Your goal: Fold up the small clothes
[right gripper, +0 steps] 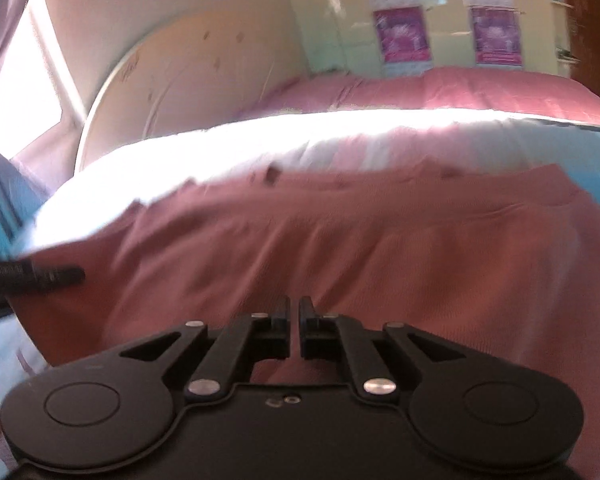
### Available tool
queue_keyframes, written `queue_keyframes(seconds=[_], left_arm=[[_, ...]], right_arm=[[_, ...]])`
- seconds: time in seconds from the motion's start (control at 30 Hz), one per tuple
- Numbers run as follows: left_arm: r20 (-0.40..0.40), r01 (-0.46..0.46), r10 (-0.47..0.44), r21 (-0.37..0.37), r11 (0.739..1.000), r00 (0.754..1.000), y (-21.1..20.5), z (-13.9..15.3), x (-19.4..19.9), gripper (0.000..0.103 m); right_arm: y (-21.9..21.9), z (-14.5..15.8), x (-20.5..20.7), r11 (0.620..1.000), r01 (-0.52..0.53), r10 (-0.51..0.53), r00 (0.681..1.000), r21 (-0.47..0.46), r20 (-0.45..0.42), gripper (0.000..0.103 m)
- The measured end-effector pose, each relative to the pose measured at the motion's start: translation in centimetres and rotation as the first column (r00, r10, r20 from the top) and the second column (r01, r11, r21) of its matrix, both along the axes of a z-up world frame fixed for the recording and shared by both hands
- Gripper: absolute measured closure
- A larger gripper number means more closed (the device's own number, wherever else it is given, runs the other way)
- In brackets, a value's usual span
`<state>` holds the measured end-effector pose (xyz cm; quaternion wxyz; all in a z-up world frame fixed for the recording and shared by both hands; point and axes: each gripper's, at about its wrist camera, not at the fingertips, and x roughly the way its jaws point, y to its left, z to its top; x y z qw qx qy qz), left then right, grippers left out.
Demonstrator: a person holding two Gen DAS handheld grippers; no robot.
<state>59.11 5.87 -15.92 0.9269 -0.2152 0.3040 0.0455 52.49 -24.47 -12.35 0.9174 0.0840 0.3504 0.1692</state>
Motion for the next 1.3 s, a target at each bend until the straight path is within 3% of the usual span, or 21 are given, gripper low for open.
queue_keyframes(seconds=[0.17,0.3,0.43,0.47,0.5,0.53,0.57,0.6,0.67,0.7,0.8,0.9,1.0,1.17,1.27,1.3], left_arm=[[0.062,0.161,-0.163,0.047,0.986,0.985,-6.6,4.0,-1.0,0.095],[0.090,0.318,-0.327,0.106,0.942,0.941,-14.5,6.6,-0.9,0.095],[0.021,0.455,-0.460,0.118,0.883,0.888,-22.8,6.7,-0.8,0.095],[-0.014,0.508,-0.510,0.123,0.853,0.860,-25.2,6.1,-0.8,0.095],[-0.046,0.562,-0.561,0.119,0.818,0.826,-27.6,5.4,-1.0,0.090],[-0.086,0.620,-0.614,0.101,0.778,0.785,-29.7,4.6,-1.2,0.066],[-0.135,0.672,-0.661,0.071,0.737,0.739,-31.3,4.0,-1.6,0.057],[-0.141,0.687,-0.676,0.049,0.725,0.724,-31.7,4.2,-2.4,0.055],[-0.078,0.677,-0.673,0.045,0.735,0.736,-30.0,5.9,-4.0,0.055],[-0.071,0.647,-0.644,0.055,0.760,0.762,-28.4,6.8,-4.3,0.055],[-0.028,0.522,-0.522,0.097,0.848,0.853,-22.2,8.5,-3.8,0.055],[-0.072,0.416,-0.410,0.154,0.896,0.909,-17.3,7.9,-2.1,0.055],[-0.123,0.392,-0.378,0.130,0.911,0.918,-14.7,5.9,-1.0,0.055],[-0.148,0.414,-0.398,0.108,0.904,0.906,-13.5,4.3,-1.1,0.055],[-0.143,0.418,-0.402,0.109,0.902,0.904,-13.2,4.0,-1.5,0.055],[-0.139,0.419,-0.403,0.113,0.901,0.905,-13.5,3.9,-0.9,0.055]], right_arm=[[-6.6,1.7,-1.3,0.984,0.169,-0.171,0.985,0.063,0.025,0.098],[-13.0,2.8,-2.6,0.947,0.298,-0.302,0.953,0.118,0.023,0.098],[-18.5,3.6,-4.5,0.911,0.384,-0.390,0.921,0.153,0.013,0.094],[-19.6,3.6,-4.9,0.904,0.393,-0.399,0.917,0.167,0.005,0.090],[-20.8,3.6,-5.4,0.898,0.398,-0.404,0.915,0.186,-0.006,0.081],[-21.6,3.5,-5.7,0.893,0.400,-0.406,0.914,0.205,-0.016,0.066],[-22.4,3.4,-6.0,0.886,0.407,-0.411,0.911,0.223,-0.027,0.055],[-23.1,3.4,-6.3,0.878,0.413,-0.418,0.908,0.244,-0.034,0.041],[-23.5,3.6,-6.5,0.885,0.384,-0.392,0.920,0.264,-0.025,0.052],[-23.7,3.6,-6.6,0.894,0.356,-0.362,0.932,0.274,-0.029,0.064],[-22.8,3.5,-5.8,0.921,0.260,-0.258,0.965,0.291,-0.046,0.065],[-20.7,2.5,-4.3,0.939,0.192,-0.170,0.980,0.286,-0.100,0.060],[-18.9,0.9,-2.6,0.952,0.184,-0.153,0.978,0.245,-0.143,0.055],[-16.2,-0.6,-0.2,0.978,0.112,-0.077,0.978,0.176,-0.196,0.053],[-14.8,-0.3,0.6,0.988,0.073,-0.045,0.978,0.133,-0.204,0.071],[-14.5,-0.1,0.7,0.992,0.061,-0.037,0.977,0.110,-0.208,0.082]])
